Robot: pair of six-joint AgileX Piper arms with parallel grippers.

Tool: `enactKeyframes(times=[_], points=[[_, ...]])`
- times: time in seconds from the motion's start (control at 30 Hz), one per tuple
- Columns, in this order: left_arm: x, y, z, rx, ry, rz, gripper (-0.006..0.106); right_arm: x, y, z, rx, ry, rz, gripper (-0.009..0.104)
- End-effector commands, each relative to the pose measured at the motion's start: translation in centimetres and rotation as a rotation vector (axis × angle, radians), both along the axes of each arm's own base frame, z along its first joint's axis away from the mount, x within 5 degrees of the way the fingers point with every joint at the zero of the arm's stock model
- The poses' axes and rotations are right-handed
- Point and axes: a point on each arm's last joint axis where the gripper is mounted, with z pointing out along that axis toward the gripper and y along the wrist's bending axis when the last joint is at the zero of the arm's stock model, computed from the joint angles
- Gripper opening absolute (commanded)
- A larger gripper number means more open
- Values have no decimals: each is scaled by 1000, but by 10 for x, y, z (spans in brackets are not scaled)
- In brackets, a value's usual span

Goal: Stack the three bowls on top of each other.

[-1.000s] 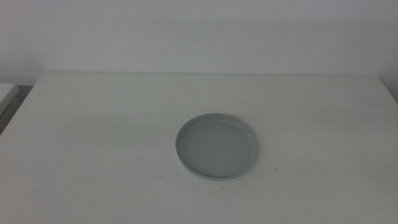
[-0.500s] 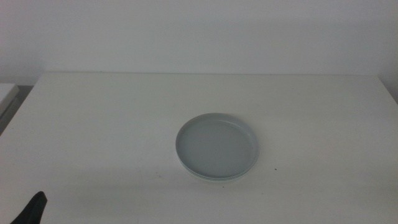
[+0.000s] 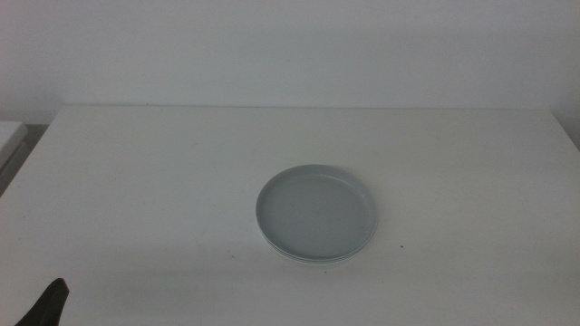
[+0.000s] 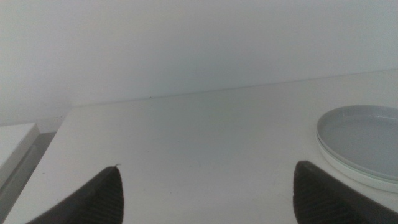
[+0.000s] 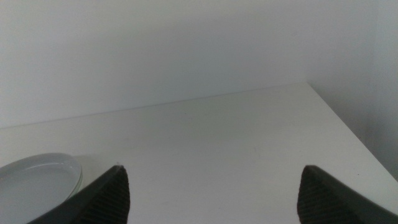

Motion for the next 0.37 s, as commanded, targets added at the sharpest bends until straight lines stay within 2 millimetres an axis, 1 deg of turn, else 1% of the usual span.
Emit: enactKeyframes(times=[0.0, 0.33], points=[[0, 0, 2, -16, -16, 9, 94, 0, -1, 0, -18, -13, -9, 92], [0, 2, 2, -16, -16, 38, 94, 0, -1, 0, -18, -13, -9, 92]])
